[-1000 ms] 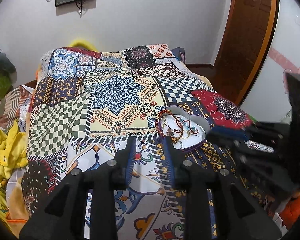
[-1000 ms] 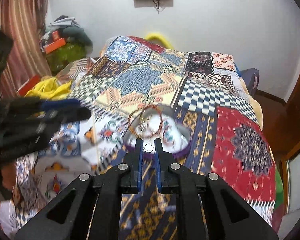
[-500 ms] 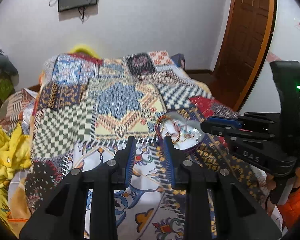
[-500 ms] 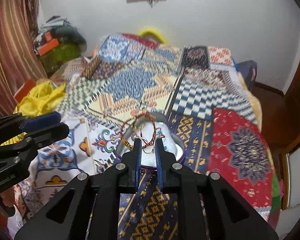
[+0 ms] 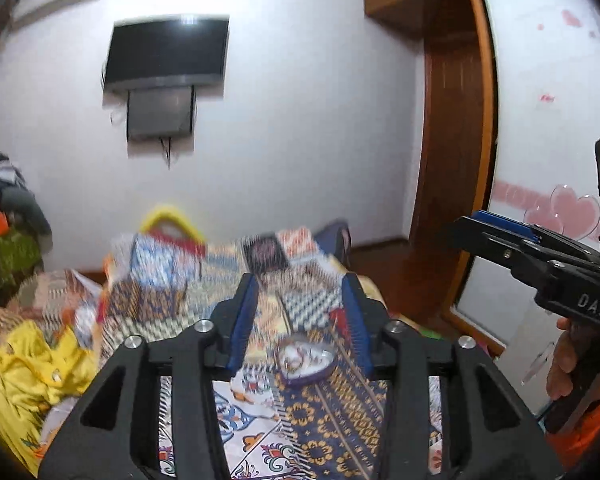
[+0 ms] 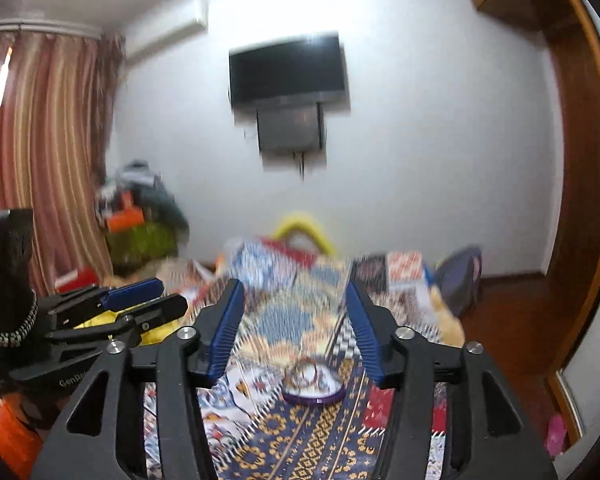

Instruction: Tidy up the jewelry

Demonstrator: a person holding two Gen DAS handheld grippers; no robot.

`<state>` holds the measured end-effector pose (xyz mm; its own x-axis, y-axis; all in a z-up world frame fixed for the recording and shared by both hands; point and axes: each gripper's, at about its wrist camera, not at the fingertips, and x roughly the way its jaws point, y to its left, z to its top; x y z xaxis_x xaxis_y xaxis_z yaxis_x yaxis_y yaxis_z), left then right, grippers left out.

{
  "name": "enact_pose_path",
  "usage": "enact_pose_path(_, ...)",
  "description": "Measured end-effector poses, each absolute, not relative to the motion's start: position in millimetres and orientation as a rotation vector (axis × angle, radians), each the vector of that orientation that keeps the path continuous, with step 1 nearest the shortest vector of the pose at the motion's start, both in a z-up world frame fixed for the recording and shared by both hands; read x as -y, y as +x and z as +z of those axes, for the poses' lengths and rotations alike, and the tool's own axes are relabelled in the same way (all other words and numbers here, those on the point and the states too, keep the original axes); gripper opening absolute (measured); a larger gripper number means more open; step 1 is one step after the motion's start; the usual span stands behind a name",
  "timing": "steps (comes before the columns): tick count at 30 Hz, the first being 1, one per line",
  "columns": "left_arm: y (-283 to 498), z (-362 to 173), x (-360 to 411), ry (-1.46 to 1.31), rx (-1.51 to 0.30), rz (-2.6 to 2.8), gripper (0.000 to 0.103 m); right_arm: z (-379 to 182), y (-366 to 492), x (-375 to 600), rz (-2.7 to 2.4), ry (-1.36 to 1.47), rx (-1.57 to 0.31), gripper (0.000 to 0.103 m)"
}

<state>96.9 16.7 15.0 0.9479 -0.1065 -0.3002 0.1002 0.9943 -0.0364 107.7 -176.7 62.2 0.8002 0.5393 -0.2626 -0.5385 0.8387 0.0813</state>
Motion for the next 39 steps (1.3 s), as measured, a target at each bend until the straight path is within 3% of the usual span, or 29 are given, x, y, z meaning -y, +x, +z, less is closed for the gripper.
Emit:
enact_pose_path(3, 68, 30, -8, -0.006, -0.233, -0.078, 0.068, 76, 74, 187, 0.544, 0.02, -0.204, 0.067)
enact_pose_path(6, 44, 38, -2, 0.006, -0.181, -0.045, 0.082, 82, 52, 192, 0.498, 0.024, -0.163, 0.08)
enact_pose_path(9, 28, 41, 1, 0.012, -0.155, -0.015, 0.093, 82, 40, 192, 0.454, 0.018, -0.144, 0.086)
enact_pose_path(14, 15, 39, -1, -0.016, -0.16, 0.001, 0.096, 81, 36, 190, 0.412, 0.012, -0.14, 0.094)
enact_pose_path(39, 8, 28, 2, -0.002, -0.199, 0.009, 0.097, 69, 23, 193, 0.4, -0.007, -0.19, 0.094)
